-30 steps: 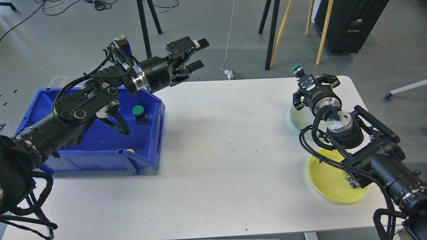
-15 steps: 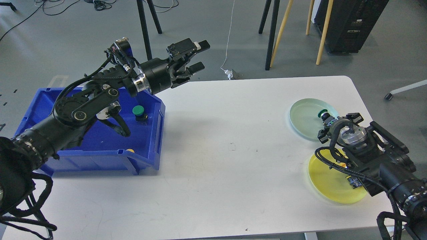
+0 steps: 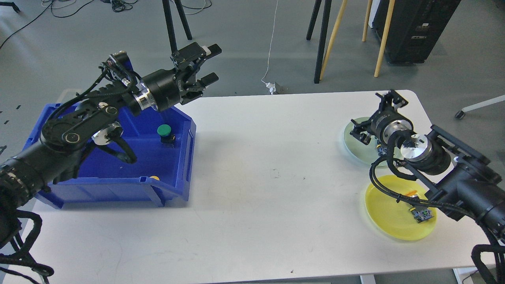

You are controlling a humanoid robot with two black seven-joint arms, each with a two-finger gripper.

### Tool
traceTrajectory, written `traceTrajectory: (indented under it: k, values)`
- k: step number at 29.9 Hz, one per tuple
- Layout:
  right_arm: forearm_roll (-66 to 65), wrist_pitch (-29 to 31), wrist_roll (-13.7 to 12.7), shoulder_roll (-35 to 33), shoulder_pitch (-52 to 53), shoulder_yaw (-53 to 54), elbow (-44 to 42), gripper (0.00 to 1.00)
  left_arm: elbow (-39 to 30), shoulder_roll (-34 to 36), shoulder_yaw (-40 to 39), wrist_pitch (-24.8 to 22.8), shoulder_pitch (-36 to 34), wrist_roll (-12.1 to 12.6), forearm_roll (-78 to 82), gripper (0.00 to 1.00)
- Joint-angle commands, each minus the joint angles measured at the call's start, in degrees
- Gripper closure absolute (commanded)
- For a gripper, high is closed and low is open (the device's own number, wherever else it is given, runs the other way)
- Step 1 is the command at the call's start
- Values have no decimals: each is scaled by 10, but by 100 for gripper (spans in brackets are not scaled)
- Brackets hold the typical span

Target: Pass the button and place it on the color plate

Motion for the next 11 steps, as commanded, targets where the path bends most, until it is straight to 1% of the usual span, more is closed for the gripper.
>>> traceTrajectory:
  k: [1,2,5,9,11]
  values:
    - [-40,177,13,-7,7,0,-8,0,28,11,-28,0,-1,0,-5,1]
    - [-41,177,18,-6,8,-1,-16,0,36,12,-40,0,0,0,-7,1]
    - [-36,177,20,2,11,4,-21,0,67,11,-79,0,2,0,-19,1]
    - [-33,177,20,3,18,30,-23,0,70,11,-119,0,31,0,-74,1]
    - [-33,177,21,6,18,39,-23,0,70,7,-124,0,33,0,-87,1]
